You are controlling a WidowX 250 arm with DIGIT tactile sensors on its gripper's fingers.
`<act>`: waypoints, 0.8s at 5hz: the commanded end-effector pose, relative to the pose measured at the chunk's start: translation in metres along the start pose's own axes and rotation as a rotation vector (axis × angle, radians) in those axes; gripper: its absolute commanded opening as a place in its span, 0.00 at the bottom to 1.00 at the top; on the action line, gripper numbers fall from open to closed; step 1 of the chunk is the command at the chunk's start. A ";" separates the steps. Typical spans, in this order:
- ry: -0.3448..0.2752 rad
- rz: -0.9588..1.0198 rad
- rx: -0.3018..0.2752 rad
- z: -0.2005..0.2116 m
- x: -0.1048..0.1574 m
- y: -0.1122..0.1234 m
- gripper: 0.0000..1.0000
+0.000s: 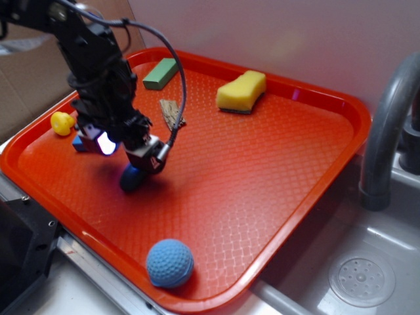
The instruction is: Grab the plastic pickle.
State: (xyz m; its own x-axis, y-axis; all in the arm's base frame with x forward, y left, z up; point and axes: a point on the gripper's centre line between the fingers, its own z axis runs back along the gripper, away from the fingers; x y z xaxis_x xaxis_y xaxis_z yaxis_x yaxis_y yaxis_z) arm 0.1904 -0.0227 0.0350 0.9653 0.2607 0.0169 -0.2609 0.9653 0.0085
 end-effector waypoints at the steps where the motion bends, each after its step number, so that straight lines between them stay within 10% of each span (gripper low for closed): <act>1: 0.032 0.002 -0.007 -0.007 -0.001 -0.004 0.00; 4: -0.113 -0.106 -0.007 0.093 0.005 0.008 0.00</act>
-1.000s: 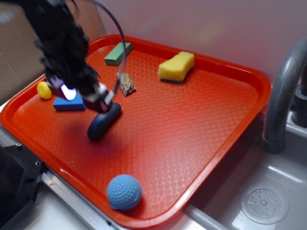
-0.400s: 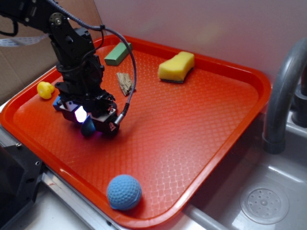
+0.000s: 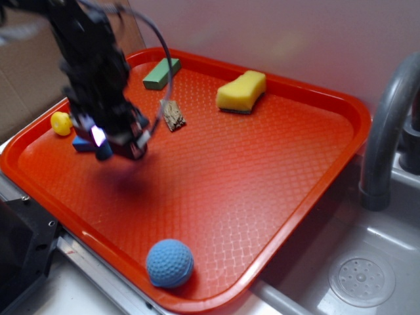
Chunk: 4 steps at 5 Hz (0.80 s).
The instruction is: Grab the plastic pickle.
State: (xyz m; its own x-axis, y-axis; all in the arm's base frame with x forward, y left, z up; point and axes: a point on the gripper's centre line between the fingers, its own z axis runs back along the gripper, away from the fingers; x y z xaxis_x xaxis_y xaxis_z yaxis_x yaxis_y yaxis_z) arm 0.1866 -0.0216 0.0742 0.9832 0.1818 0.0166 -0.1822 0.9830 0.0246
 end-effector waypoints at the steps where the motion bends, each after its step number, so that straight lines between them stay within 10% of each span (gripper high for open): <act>1: -0.082 0.004 0.024 0.103 0.019 0.018 0.00; 2: 0.008 0.029 -0.009 0.151 0.019 0.026 0.00; 4: -0.074 -0.009 0.002 0.184 0.011 0.029 0.00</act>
